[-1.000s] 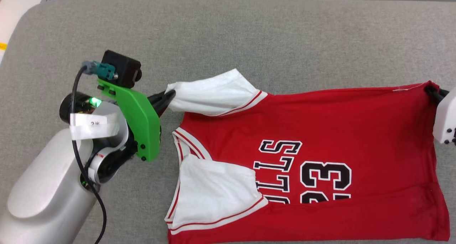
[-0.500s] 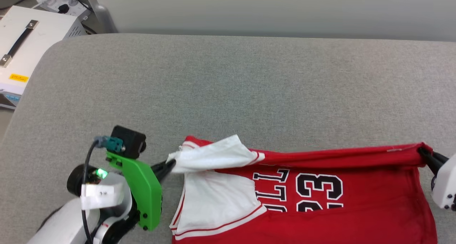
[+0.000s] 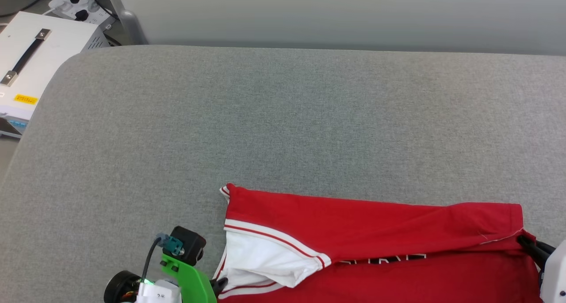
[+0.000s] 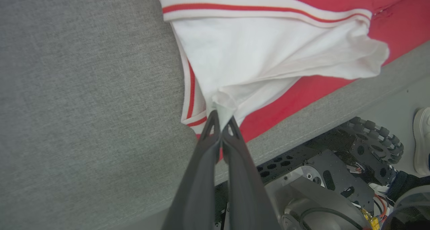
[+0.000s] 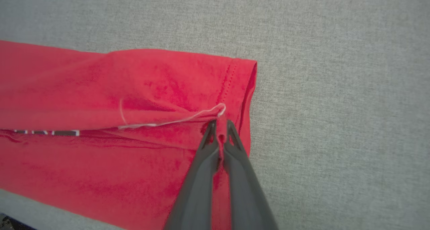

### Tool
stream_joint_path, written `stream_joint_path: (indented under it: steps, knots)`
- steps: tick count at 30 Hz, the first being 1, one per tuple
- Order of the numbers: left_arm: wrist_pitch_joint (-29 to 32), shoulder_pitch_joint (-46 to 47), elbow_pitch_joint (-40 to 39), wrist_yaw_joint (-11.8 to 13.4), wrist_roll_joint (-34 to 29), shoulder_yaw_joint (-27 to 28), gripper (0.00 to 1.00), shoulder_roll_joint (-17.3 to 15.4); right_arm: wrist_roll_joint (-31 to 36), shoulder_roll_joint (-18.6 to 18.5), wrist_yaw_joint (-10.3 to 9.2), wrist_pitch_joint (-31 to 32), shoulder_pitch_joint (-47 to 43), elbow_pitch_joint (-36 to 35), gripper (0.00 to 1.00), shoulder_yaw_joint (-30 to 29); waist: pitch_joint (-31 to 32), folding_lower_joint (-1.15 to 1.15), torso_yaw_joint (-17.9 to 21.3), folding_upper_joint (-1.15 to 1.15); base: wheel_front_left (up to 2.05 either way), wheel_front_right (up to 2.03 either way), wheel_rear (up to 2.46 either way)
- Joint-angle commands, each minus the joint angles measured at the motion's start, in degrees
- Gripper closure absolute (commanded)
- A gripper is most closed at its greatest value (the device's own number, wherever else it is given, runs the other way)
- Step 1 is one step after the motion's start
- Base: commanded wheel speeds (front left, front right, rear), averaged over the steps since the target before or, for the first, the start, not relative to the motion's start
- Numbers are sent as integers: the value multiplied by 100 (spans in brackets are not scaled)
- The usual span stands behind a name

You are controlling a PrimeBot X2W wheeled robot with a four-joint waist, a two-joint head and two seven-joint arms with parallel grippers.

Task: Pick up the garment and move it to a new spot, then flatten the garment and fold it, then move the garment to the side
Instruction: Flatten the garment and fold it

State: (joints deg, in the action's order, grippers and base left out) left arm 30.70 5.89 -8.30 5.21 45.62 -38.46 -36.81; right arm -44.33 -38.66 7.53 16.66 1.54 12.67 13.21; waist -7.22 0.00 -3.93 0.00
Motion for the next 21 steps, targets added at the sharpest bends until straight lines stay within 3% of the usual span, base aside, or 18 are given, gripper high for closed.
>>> stream_joint_path:
  steps: [1, 2, 3, 4, 5, 6, 13, 21]
  knots:
    - [-59, -41, 77, -47, -49, -18, 100, 59, 44, -93, -4, 5, -66, -33, 100, 36, -13, 0, -2, 0, 0, 0, 0]
    - [-91, -22, 144, -71, -74, -47, 100, 94, 97, -134, -4, 7, -86, -41, 100, 84, -22, 0, -2, 0, 0, 0, 0]
    - [-109, 1, 184, -99, -117, -78, 100, 103, 118, -150, -4, 12, -98, -42, 93, 115, -25, 0, -4, 0, 0, 0, 0]
    - [-145, 63, 271, -162, -279, -177, 100, 98, 113, -164, -4, 60, -139, -32, 0, 183, -25, 0, -8, 0, 0, 0, 0]
    - [-169, 89, 337, -186, -370, -241, 34, 114, 57, -161, -4, 190, -189, -1, 0, 245, -19, 0, -12, 0, 0, 0, 0]
    - [-205, 91, 412, -189, -405, -290, 0, 183, 31, -187, -4, 266, -222, -55, 0, 340, -11, 0, -16, 0, 0, 0, 0]
    - [-532, 30, 673, -187, -431, -333, 0, 416, -75, -216, -4, 197, -303, -250, 0, 222, 191, 0, -19, 0, 0, 0, 0]
    - [-1196, -10, 375, -33, -375, 94, 0, 407, -84, -96, -4, 284, -416, -834, 0, -421, 378, 0, -45, 0, 0, 0, 0]
